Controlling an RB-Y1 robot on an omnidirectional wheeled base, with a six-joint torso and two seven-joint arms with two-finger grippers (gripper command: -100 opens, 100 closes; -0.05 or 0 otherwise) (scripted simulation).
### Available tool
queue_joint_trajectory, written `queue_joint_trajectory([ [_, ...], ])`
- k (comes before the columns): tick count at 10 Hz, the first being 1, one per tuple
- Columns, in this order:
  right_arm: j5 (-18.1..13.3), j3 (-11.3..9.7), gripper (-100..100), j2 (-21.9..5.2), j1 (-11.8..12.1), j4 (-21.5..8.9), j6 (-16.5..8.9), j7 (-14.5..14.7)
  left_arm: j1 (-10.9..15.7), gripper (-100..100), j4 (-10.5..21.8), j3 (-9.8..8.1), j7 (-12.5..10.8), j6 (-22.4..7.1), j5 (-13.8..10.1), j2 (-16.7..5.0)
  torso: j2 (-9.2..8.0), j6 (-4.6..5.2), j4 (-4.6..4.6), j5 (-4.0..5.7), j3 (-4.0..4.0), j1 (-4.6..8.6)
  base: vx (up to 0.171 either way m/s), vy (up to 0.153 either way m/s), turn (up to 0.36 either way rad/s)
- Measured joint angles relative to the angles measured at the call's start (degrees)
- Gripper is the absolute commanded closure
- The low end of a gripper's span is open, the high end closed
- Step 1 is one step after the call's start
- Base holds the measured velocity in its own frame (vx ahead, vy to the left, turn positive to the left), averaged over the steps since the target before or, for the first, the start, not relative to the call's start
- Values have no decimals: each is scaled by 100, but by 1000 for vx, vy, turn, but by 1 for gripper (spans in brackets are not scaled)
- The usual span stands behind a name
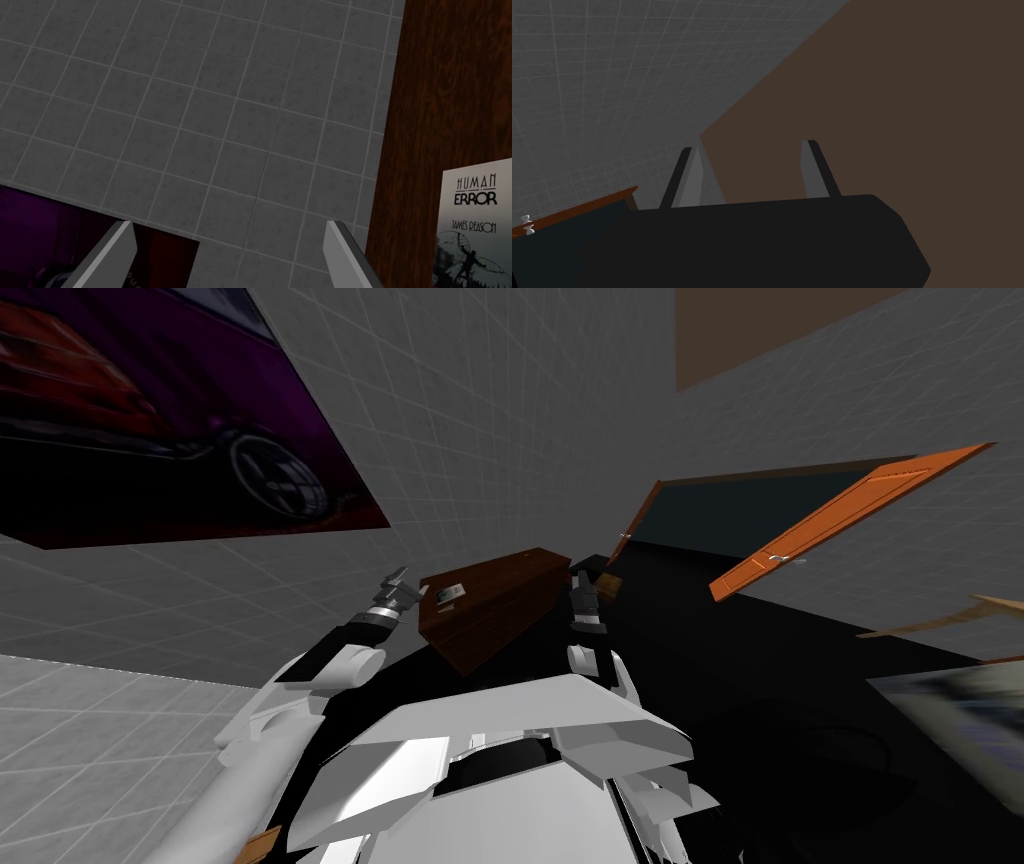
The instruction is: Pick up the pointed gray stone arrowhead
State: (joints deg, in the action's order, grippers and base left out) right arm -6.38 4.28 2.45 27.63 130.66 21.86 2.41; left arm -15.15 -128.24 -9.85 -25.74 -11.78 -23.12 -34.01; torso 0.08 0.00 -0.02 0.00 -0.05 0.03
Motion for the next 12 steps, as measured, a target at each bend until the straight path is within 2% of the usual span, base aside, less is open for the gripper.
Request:
queue_joint_trajectory([
  [2, 0, 0, 0, 0, 0, 0, 0, 0, 86, -100, 66, -3, -72, -307, -76, -65, -1, -1, 0, 0, 1, 0, 19, -8, -39],
  [3, 0, 0, 0, 0, 0, 0, 0, 0, 37, -100, 77, -70, -151, -440, -228, -213, 0, 0, 0, 0, 0, 1, 22, -7, -41],
  [5, 0, 0, 0, 0, 0, 0, 0, 0, 98, -100, 99, -90, -228, -755, -297, -264, -3, -2, 1, 0, 2, 0, 17, -10, -35],
  [7, 0, 0, 0, 0, 0, 0, 0, 0, 125, -100, 222, -137, -347, -1063, -502, -453, 0, -1, 0, 0, 0, 3, 17, -9, -24],
  [8, 0, 0, 0, 0, 0, 0, 0, 0, 134, -100, 224, -146, -370, -1175, -521, -469, -3, -2, 0, 0, 2, 0, 25, -8, -90],
  [12, 0, 0, 0, 0, 0, 0, 0, 0, 159, -100, 359, -245, -579, -1757, -840, -739, 1, 0, 0, 0, -1, 3, 25, -9, -49],
])
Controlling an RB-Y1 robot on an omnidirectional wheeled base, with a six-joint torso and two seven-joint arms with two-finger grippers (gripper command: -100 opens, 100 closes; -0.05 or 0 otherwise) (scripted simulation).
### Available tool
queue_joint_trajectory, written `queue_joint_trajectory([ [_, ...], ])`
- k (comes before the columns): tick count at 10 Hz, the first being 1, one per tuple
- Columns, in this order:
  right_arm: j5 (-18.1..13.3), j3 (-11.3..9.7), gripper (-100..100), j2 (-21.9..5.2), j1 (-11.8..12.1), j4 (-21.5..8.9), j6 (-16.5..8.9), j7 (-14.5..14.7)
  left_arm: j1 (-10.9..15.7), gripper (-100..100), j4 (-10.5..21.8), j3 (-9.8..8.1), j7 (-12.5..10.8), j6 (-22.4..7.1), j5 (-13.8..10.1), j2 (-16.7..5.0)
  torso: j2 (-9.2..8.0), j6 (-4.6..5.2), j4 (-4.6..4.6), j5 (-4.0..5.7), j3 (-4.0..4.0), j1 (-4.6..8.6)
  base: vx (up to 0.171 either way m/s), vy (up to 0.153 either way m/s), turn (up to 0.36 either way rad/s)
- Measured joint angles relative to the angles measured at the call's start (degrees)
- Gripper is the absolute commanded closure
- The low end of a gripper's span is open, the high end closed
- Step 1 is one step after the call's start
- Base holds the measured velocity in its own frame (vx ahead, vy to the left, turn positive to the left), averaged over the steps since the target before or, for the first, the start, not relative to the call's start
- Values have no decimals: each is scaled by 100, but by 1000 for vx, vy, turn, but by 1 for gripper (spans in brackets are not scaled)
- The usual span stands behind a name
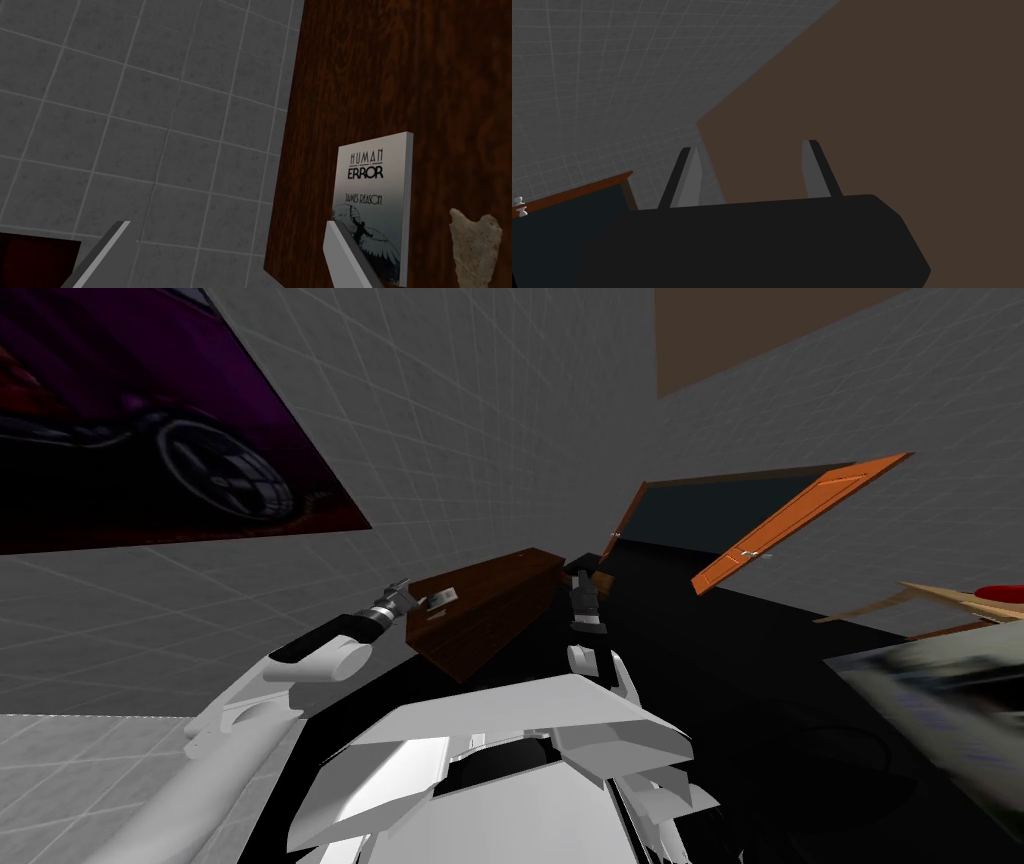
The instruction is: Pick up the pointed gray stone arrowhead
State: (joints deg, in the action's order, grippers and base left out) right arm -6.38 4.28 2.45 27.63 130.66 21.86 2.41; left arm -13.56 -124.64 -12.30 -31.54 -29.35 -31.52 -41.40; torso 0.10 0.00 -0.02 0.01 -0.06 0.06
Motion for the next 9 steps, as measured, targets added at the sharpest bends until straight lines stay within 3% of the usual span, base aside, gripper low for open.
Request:
queue_joint_trajectory([
  [9, 0, 1, 0, 0, 1, 0, 0, 0, 37, -100, 417, -231, -490, -1559, -743, -604, -1, -3, 0, -1, 0, -2, 33, -12, -62],
])
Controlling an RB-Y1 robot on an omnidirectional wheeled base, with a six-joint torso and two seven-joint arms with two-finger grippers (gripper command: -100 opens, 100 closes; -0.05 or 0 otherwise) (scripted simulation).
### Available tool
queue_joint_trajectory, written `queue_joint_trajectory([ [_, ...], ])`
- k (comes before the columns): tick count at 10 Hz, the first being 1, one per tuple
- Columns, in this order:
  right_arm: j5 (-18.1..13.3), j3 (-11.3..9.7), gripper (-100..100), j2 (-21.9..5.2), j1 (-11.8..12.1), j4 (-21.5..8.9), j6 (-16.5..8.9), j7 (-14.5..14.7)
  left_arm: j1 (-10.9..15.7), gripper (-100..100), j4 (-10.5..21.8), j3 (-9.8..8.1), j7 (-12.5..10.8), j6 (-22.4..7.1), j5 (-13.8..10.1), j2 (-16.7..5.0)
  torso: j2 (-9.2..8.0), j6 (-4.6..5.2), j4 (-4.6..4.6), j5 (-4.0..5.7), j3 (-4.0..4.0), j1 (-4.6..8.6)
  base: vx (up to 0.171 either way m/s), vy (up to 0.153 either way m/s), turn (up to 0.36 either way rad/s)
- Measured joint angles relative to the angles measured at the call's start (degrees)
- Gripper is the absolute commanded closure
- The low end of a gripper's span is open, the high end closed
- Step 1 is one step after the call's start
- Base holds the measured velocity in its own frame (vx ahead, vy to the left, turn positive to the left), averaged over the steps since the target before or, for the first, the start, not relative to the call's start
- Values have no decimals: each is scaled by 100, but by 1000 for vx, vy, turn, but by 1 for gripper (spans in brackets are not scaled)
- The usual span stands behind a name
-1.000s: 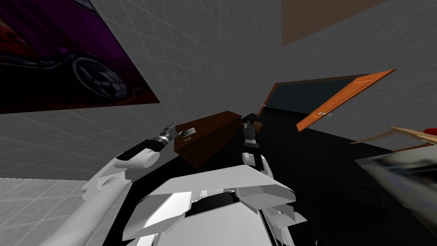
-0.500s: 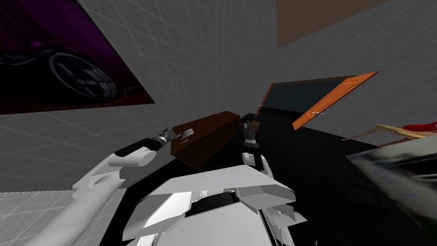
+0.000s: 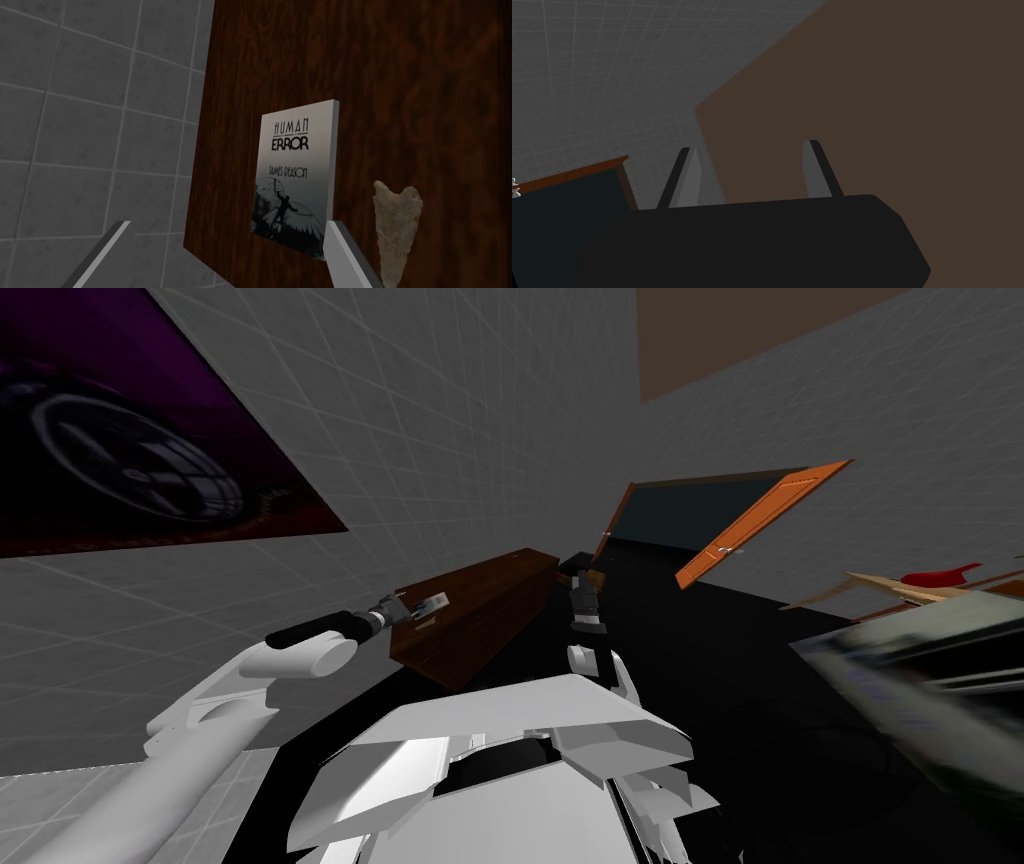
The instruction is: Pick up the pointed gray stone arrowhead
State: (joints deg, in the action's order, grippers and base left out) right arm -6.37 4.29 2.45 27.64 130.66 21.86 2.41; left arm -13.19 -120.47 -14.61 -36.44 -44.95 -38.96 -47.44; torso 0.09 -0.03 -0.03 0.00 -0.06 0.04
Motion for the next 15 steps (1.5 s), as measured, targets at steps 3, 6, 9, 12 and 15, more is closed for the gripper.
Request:
queue_joint_trajectory([
  [3, 0, 0, 0, 0, 0, 0, 0, 0, -4, -100, 183, -52, -92, -416, -227, -161, -2, 0, 0, 0, 1, -1, 30, -6, -68],
  [6, 0, 0, 0, 0, 0, 0, 0, 0, -16, -100, 310, -128, -322, -954, -453, -345, 8, 2, -2, 1, -4, 3, 44, -12, -80],
  [9, 0, 0, 0, 0, 0, 0, 0, 0, -43, -100, 533, -189, -383, -1400, -701, -492, 3, 3, 0, 1, -1, 3, 29, -11, -58],
  [12, 0, 0, 0, 0, 0, 0, 0, 0, -54, -100, 782, -243, -495, -1879, -956, -646, 7, -1, -2, 0, -4, 2, 39, -8, -55],
  [15, 0, 0, 0, 0, 0, 0, 0, 0, -144, -100, 841, -319, -618, -2329, -1114, -735, 4, -1, -1, 0, -2, 1, 46, -8, -97],
])
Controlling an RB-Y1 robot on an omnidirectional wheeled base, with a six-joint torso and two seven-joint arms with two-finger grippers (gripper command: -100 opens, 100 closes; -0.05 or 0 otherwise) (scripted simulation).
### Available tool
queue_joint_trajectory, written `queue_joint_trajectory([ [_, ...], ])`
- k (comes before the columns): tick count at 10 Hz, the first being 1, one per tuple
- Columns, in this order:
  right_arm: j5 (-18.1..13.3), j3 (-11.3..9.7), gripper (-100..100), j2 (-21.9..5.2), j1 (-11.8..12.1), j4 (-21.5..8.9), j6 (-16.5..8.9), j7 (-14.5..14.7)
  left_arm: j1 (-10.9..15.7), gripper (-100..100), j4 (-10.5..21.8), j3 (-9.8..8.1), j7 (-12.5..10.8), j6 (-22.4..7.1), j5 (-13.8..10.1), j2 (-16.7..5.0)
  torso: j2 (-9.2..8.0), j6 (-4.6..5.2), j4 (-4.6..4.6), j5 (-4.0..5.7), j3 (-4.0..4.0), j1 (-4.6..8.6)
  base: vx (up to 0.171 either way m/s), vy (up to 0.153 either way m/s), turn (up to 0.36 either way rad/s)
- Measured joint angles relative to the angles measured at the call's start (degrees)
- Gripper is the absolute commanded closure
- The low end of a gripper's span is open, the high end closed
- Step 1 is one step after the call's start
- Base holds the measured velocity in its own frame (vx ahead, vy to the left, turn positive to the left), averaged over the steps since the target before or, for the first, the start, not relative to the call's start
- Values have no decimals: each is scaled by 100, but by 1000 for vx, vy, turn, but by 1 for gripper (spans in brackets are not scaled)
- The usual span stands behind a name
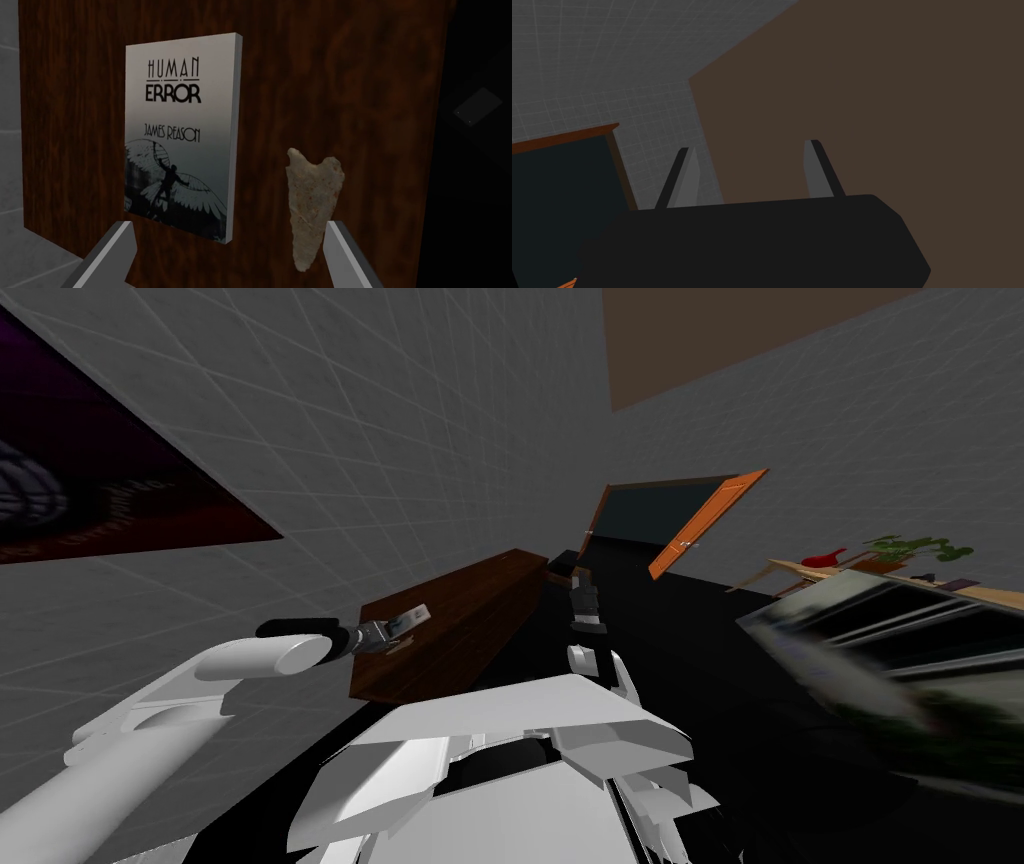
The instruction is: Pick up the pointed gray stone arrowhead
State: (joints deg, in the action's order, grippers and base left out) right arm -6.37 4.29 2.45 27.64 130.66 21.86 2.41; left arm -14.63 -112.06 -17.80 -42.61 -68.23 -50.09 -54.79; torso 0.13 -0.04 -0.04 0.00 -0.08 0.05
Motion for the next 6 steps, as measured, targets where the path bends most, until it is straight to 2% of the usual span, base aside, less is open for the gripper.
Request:
queue_joint_trajectory([
  [3, 0, 0, 0, 0, 0, 0, 0, 0, -49, -100, 273, -29, -118, -465, -232, -115, 5, 2, -1, 1, -3, 1, 47, -8, -75],
  [6, 0, 0, 0, 0, 0, 0, 0, 0, -60, -100, 498, -90, -141, -858, -438, -227, -1, 2, 1, 0, 1, 0, 32, -4, -55],
])
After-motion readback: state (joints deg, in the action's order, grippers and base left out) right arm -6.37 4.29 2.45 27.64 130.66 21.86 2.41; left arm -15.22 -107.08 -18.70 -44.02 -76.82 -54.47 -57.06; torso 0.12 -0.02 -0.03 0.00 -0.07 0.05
